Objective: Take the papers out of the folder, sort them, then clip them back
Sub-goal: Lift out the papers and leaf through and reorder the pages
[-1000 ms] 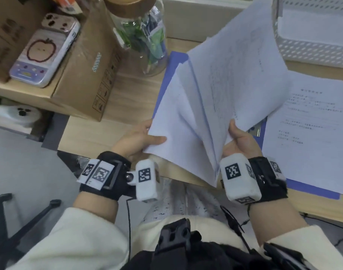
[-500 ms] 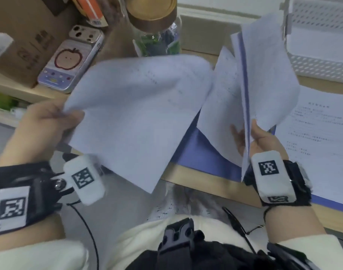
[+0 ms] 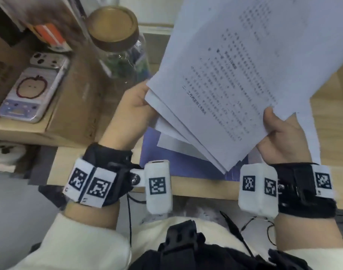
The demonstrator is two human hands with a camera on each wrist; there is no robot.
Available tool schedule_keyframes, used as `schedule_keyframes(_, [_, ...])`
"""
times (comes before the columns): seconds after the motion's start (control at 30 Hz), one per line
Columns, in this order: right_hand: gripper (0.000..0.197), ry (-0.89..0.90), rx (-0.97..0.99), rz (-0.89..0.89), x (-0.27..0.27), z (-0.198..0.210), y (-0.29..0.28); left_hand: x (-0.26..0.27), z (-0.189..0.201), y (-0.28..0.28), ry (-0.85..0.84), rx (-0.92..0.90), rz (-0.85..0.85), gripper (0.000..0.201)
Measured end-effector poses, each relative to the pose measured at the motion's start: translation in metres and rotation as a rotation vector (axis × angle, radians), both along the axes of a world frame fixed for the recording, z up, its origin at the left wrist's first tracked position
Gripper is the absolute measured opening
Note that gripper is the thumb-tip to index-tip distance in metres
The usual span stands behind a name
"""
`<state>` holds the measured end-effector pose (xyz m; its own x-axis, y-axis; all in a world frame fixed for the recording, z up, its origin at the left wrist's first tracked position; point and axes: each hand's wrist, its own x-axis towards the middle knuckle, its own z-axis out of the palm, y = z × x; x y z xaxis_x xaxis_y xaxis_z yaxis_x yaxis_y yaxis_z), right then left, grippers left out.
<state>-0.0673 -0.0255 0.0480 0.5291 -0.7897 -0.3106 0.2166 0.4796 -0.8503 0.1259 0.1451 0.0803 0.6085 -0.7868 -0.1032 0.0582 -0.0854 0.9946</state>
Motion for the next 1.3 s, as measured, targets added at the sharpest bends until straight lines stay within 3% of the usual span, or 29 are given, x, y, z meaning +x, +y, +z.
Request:
schedule_keyframes(0.17, [0.100,0.064,-0.002,-0.035,-0.044,0.003,-0.022,-0.026,-0.001,-0.046,0.018,0.039,-0.196,0.045])
schedule_keyframes(0.3, [0.093,0.105,0.022,-0.156,-0.076,0.000,-0.045,-0.055,-0.002,-0.085,0.069,0.028,-0.264,0.034])
schedule_keyframes(0.43, [0.117,0.176,0.049,-0.213,-0.104,-0.013,-0.079,-0.094,-0.007,-0.125,0.086,0.018,-0.229,0.036])
schedule_keyframes(0.5, [0.103,0.215,0.011,-0.249,-0.120,-0.013,-0.094,-0.114,-0.010,-0.146,0.105,0.023,-0.225,0.034])
schedule_keyframes(0.6, [0.065,0.263,-0.059,-0.394,-0.151,-0.018,-0.123,-0.136,-0.024,-0.171,0.213,0.061,-0.183,0.026])
schedule_keyframes(0.7, [0.049,0.275,-0.010,-0.429,-0.183,-0.026,-0.160,-0.151,-0.051,-0.180,0.314,0.213,-0.080,0.018])
schedule_keyframes(0.73, [0.053,0.269,0.017,-0.384,-0.191,-0.027,-0.170,-0.156,-0.062,-0.178,0.342,0.280,-0.048,0.017])
schedule_keyframes(0.83, [0.101,0.253,0.062,-0.324,-0.204,-0.038,-0.194,-0.170,-0.092,-0.167,0.410,0.460,0.036,0.015])
schedule_keyframes(0.87, [0.102,0.253,0.056,-0.309,-0.204,-0.039,-0.197,-0.174,-0.099,-0.164,0.426,0.501,0.070,0.017])
schedule_keyframes(1.03, [0.055,0.327,0.118,-0.082,-0.185,-0.055,-0.199,-0.180,-0.107,-0.169,0.479,0.569,0.214,0.022])
schedule_keyframes(1.13, [0.081,0.472,0.127,0.089,-0.185,-0.083,-0.192,-0.183,-0.107,-0.170,0.461,0.563,0.268,0.018])
schedule_keyframes(1.3, [0.045,0.965,-0.264,0.100,-0.184,-0.114,-0.185,-0.192,-0.106,-0.177,0.458,0.567,0.244,0.015])
